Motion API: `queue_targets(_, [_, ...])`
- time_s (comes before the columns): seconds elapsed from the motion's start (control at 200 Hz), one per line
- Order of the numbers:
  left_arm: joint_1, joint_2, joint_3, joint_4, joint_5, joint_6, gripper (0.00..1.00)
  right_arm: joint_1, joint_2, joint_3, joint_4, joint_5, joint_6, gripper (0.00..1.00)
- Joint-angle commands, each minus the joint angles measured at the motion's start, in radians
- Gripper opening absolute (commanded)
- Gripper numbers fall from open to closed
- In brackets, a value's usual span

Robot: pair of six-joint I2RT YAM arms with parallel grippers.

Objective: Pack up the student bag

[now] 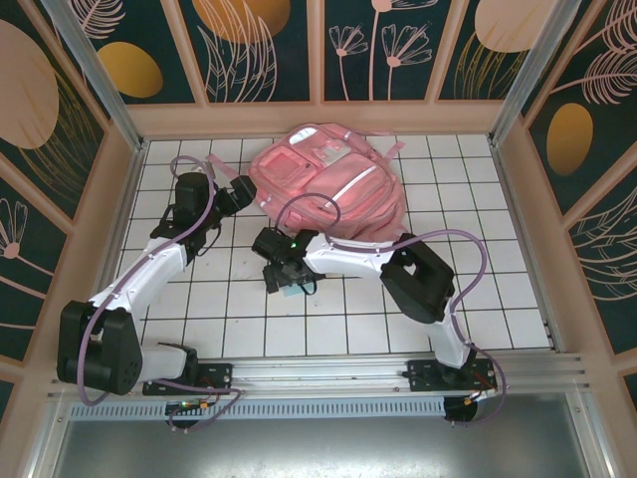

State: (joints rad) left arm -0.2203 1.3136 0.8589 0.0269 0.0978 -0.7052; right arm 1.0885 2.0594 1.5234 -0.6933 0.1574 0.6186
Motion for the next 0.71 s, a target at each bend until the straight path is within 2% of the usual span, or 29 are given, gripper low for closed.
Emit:
queue_targets(0.0, [0.009, 0.007, 0.002, 0.040, 0.016, -0.008, 0.99, 0.011, 0.032, 0.017, -0.043, 0.042, 0.029, 0.96])
queue_targets(0.295, [0.009, 0.009, 0.005, 0.038, 0.015, -0.007, 0.99, 0.024, 0.094, 0.011, -0.031, 0.030, 0.036, 0.93])
queue_targets(0.375, [0.010, 0.010, 0.005, 0.039, 0.015, -0.007, 0.98, 0.024, 0.099, -0.002, -0.028, 0.028, 0.039, 0.88])
queue_targets(0.52, [0.010, 0.015, 0.005, 0.043, 0.017, -0.011, 0.99, 0.024, 0.096, -0.011, -0.016, 0.020, 0.035, 0.73])
queue_targets(0.7, [0.011, 0.016, 0.008, 0.044, 0.019, -0.012, 0.99, 0.020, 0.093, -0.014, 0.000, 0.004, 0.023, 0.69])
